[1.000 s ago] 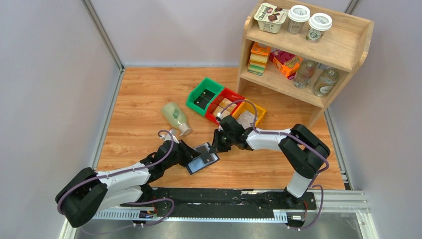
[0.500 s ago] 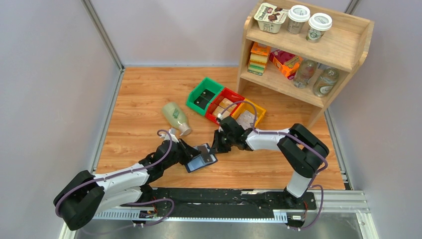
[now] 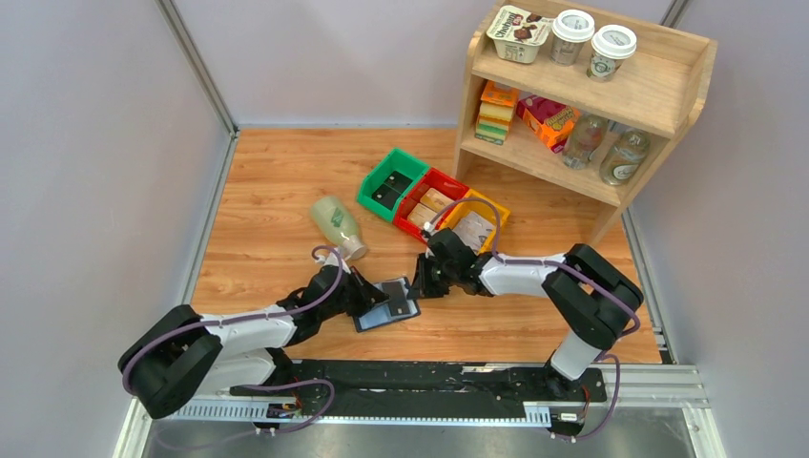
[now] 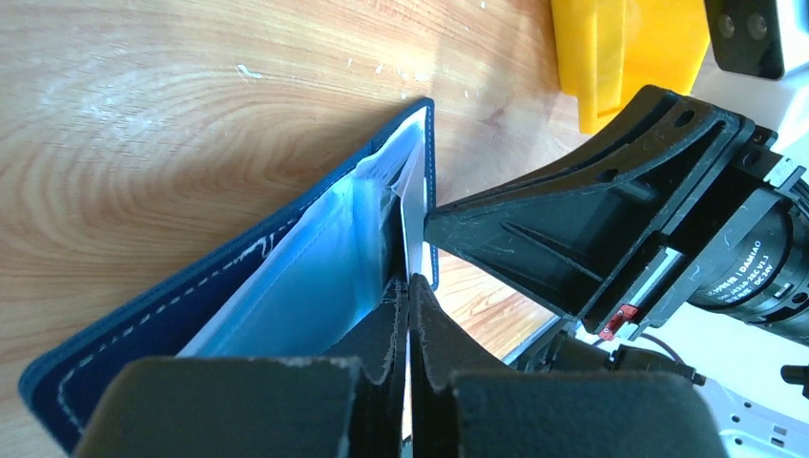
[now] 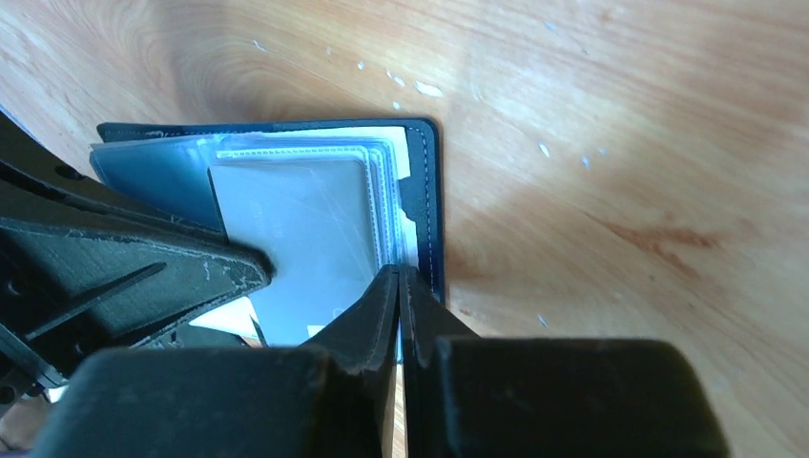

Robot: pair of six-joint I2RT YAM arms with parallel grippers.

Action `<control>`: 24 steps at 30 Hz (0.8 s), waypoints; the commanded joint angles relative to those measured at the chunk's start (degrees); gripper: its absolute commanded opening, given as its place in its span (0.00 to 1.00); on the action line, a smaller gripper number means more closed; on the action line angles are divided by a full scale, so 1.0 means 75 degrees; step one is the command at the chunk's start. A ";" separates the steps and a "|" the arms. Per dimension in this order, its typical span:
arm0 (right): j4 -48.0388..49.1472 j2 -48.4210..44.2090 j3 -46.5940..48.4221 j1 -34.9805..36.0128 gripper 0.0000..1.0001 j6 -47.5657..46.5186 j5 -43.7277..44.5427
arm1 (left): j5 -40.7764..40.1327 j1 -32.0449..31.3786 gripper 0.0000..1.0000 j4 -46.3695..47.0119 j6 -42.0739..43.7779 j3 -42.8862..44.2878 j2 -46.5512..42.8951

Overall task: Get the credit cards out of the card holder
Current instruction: Remove the credit card from the card holder.

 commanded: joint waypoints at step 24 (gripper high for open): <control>0.1359 -0.0025 -0.1133 -0.0261 0.13 0.0208 -0.0335 | 0.0463 0.0269 0.00 0.0126 -0.0054 -0.0295 0.0030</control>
